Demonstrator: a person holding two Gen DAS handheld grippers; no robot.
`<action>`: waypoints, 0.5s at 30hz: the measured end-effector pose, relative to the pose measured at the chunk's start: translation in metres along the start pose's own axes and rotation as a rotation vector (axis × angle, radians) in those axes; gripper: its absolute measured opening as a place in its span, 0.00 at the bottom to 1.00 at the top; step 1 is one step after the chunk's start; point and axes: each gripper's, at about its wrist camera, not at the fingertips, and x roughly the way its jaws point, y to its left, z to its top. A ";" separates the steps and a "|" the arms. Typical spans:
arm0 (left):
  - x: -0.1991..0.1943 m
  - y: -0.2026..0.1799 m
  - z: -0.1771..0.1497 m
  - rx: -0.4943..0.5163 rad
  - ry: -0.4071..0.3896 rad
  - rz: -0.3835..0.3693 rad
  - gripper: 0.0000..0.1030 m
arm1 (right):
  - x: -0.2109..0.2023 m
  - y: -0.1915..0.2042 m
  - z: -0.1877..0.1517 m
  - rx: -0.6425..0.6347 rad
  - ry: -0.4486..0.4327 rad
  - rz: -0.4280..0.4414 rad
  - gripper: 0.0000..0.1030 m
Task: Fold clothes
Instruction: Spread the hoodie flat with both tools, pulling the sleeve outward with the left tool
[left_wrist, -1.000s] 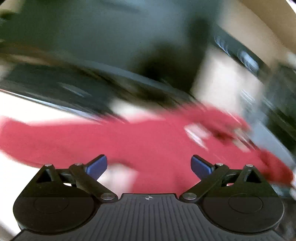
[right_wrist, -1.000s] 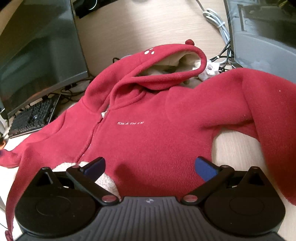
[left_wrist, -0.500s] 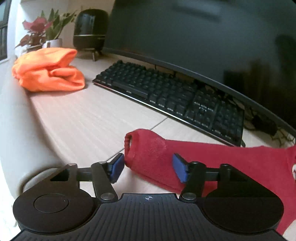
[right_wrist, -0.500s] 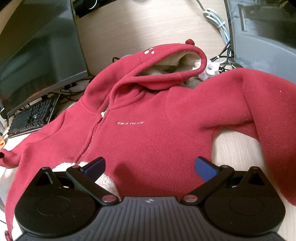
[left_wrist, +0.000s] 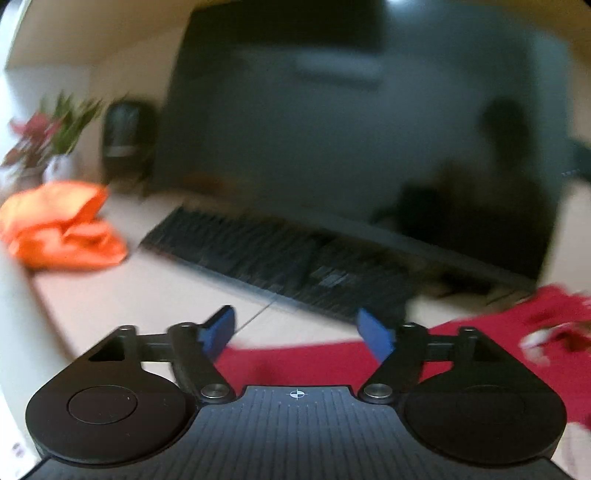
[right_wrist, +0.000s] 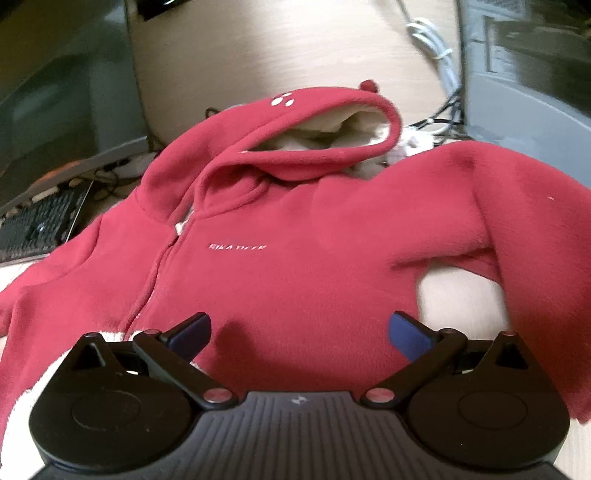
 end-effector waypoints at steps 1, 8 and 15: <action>-0.008 -0.008 0.000 0.006 -0.019 -0.050 0.86 | -0.001 0.002 -0.001 0.008 -0.005 -0.017 0.95; -0.017 -0.086 -0.040 0.157 0.141 -0.515 0.92 | -0.005 0.011 -0.004 0.022 0.001 -0.021 1.00; 0.009 -0.150 -0.080 0.429 0.200 -0.559 0.94 | -0.021 0.022 -0.016 -0.026 0.017 0.023 1.00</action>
